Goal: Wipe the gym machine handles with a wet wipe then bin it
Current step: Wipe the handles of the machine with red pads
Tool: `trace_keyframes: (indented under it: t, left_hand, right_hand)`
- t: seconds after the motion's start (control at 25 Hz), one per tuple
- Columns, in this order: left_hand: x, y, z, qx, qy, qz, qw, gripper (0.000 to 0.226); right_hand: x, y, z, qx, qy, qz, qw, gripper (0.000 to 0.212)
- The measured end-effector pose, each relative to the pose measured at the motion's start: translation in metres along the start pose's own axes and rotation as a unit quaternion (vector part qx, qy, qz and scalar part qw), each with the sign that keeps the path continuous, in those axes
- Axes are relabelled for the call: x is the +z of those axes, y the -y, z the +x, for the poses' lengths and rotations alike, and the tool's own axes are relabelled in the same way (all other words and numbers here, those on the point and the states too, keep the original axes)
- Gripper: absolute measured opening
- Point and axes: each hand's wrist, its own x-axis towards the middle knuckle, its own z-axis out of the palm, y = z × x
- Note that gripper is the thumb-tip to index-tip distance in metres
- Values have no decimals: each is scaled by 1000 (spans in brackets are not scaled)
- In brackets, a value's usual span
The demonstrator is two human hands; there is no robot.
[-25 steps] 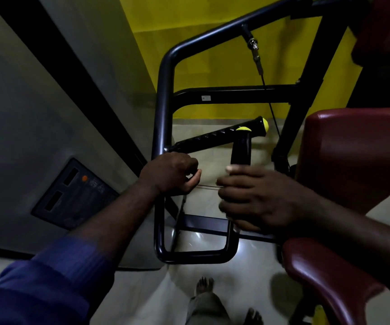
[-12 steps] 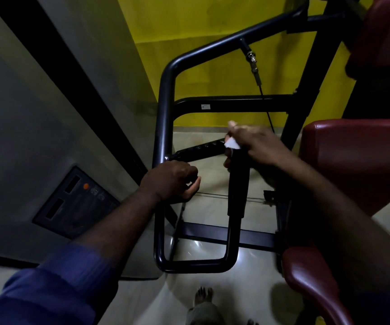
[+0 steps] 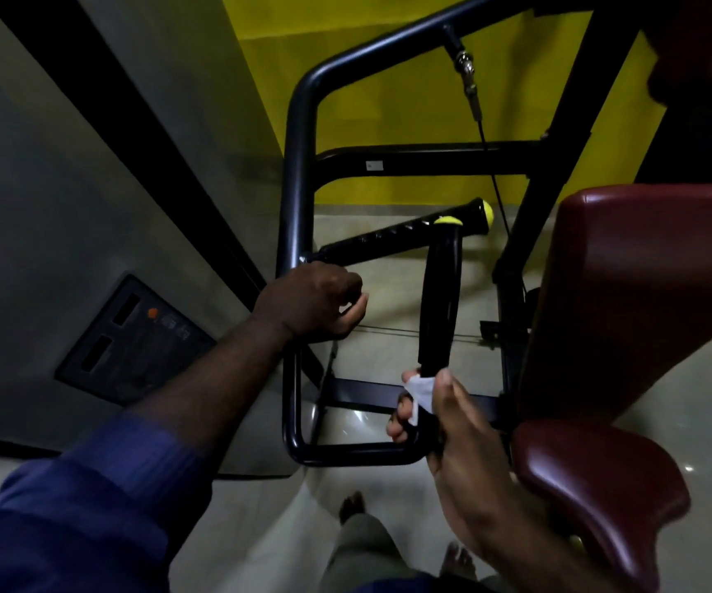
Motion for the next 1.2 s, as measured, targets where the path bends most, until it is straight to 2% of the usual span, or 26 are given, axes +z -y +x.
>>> trace_keyframes:
  t: [0.16,0.28,0.44,0.56,0.64,0.72,0.8,0.84,1.0,1.04,1.2]
  left_hand:
    - [-1,-4,-1,5,1,-4,1000,30]
    - [-2,-2,-1,20,1,-5,1000,32]
    - [-4,-3,-5,33,-3,-21,999,33]
    - [-6,-2,-10,40,24,-29,998,34]
    - [-4,1,-11,45,15,-37,998,35]
    - [-5,5,-13,38,-14,-74,996,35]
    - [-4,10,-13,27,-44,-119,991,36]
    - [-3,11,-13,26,-54,-137,989,36]
    - [-5,10,-13,21,-71,-173,982,34]
    - [-5,11,-13,20,-76,-169,983,34]
    - [-7,9,-17,14,-100,-143,985,33]
  right_hand:
    - [7,27,28,-35,-10,-74,997,49]
    - [11,11,18,-67,-28,-161,984,36]
    - [23,-29,-21,-74,-136,-243,958,31]
    - [34,-39,-6,-148,-258,-262,918,35]
    - [45,-47,2,-216,-323,-269,882,46]
    - [54,-68,-5,-284,-350,-356,818,56]
    - [49,-92,-15,-332,-308,-525,721,54]
    - [41,-93,-18,-333,-269,-592,683,52]
    - [9,-63,-24,-340,-143,-748,551,46]
    - [8,-63,-25,-349,-142,-746,549,45]
    - [50,-120,-44,-321,-224,-683,616,44]
